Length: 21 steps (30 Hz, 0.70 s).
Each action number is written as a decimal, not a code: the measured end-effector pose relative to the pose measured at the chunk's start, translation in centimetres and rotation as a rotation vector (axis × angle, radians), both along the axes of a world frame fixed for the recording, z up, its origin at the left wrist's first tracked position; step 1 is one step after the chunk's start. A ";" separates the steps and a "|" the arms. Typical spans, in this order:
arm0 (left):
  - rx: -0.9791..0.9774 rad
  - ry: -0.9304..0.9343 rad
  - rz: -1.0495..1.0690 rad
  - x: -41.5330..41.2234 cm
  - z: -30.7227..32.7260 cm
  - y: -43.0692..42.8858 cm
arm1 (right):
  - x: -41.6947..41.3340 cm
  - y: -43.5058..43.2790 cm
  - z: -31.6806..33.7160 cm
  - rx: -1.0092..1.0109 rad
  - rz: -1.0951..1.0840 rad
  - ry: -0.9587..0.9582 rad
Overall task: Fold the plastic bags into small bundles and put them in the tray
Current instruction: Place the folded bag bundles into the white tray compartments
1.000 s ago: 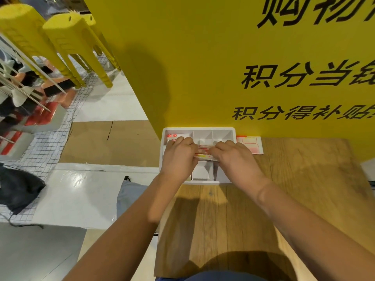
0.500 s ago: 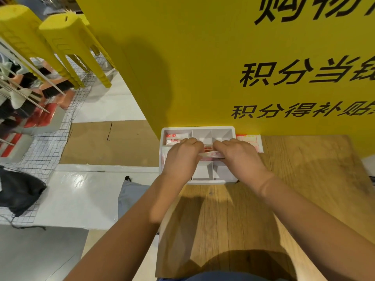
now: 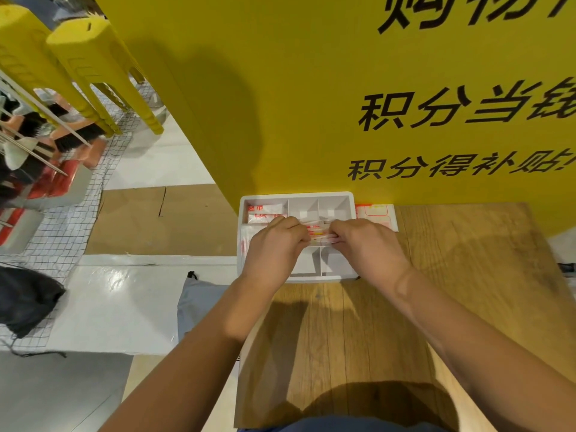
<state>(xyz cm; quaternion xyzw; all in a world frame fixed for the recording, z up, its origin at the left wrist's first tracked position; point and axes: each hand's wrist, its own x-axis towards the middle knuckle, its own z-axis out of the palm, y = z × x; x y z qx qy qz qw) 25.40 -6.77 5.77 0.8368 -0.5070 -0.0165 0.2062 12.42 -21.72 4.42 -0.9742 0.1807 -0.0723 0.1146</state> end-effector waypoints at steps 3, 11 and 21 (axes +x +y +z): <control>-0.001 0.008 0.005 0.3 -0.2 -0.3 | -0.8 0.5 -0.3 -0.020 -0.014 -0.071; 0.023 0.028 0.005 -0.3 -0.4 -0.6 | -1.1 0.5 -0.8 0.030 -0.098 -0.101; -0.019 0.026 -0.046 -2.4 0.8 -2.4 | -4.5 -5.3 -1.0 0.254 -0.353 -0.079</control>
